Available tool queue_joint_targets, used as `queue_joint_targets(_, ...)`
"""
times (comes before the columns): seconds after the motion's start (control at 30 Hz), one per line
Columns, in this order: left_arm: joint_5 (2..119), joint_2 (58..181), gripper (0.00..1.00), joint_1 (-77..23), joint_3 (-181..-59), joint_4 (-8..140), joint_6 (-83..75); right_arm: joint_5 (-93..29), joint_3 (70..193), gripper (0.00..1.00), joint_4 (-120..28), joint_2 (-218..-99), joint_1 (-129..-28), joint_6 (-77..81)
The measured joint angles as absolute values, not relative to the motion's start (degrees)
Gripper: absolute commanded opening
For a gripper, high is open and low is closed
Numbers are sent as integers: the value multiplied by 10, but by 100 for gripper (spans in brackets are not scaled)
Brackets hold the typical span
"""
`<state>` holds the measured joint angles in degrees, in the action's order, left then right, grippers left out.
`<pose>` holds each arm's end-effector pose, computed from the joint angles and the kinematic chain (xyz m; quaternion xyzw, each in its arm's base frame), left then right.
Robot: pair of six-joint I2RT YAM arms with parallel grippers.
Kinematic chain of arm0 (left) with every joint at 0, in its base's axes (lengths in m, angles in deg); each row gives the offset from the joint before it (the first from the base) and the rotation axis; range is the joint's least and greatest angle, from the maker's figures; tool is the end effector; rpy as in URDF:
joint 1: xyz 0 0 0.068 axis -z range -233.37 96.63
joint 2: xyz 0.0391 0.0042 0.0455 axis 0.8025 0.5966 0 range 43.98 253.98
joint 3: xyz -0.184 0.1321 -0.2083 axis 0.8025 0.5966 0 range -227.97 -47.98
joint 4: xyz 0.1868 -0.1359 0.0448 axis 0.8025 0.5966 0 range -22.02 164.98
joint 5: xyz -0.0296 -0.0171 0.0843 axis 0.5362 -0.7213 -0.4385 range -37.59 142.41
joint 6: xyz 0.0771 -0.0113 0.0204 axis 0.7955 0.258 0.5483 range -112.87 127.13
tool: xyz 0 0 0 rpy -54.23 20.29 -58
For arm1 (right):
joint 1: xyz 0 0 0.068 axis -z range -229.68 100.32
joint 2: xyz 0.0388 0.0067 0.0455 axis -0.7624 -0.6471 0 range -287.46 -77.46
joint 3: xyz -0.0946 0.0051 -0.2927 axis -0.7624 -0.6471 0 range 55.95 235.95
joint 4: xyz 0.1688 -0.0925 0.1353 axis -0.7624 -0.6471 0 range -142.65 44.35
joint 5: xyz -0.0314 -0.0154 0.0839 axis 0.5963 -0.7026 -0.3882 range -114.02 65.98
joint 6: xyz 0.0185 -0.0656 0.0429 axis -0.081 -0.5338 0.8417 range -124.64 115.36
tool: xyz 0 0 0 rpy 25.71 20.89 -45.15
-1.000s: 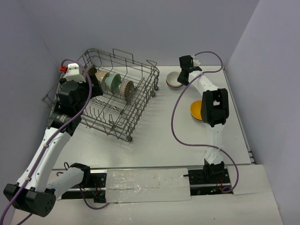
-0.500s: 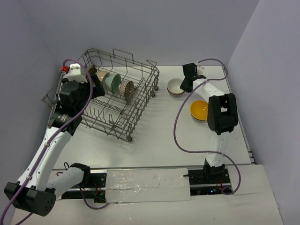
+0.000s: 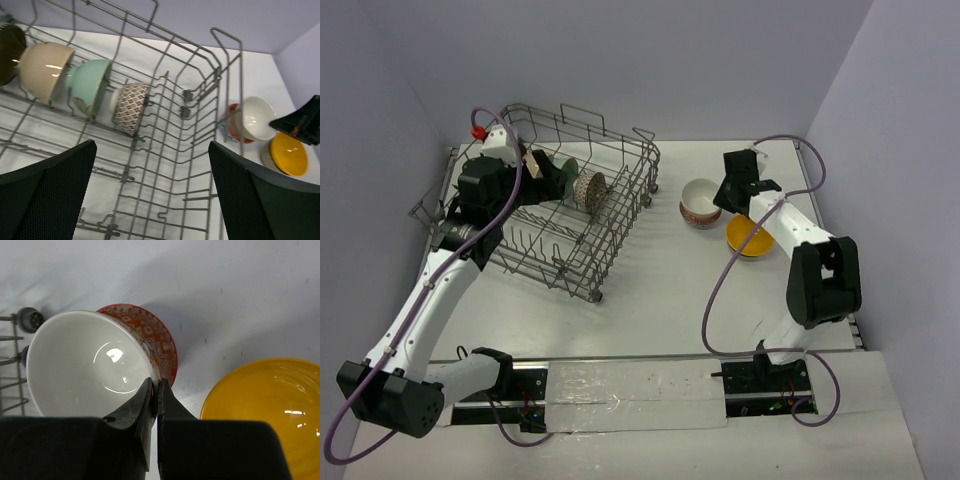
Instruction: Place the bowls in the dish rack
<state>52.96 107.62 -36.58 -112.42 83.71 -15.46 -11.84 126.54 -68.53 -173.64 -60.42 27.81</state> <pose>0.2310 -0.0705 0.4083 -0.0371 0.7920 -0.2089 0.5724 0.3642 0.0542 0.2657 0.2120 0.9061 0.0375 0.3643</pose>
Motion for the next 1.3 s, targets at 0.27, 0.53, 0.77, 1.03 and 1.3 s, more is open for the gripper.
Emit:
queue_joint_targets(0.27,550,1111,99,-291,-1207,863,-179,-111,1212,0,-645,-1608,-636,257)
queue_joint_targets(0.53,466,1216,94,-137,-1339,919,-178,-82,1157,0,-607,-1454,-739,249)
queue_joint_targets(0.77,367,1337,83,-55,-1429,994,-176,-48,1115,0,-578,-1380,-802,249)
queue_joint_targets(1.03,292,1414,56,-9,-1493,1059,-175,-28,1107,0,-572,-1375,-821,249)
queue_joint_targets(1.3,249,1455,23,6,-1542,1084,-180,-18,1088,0,-560,-1356,-833,249)
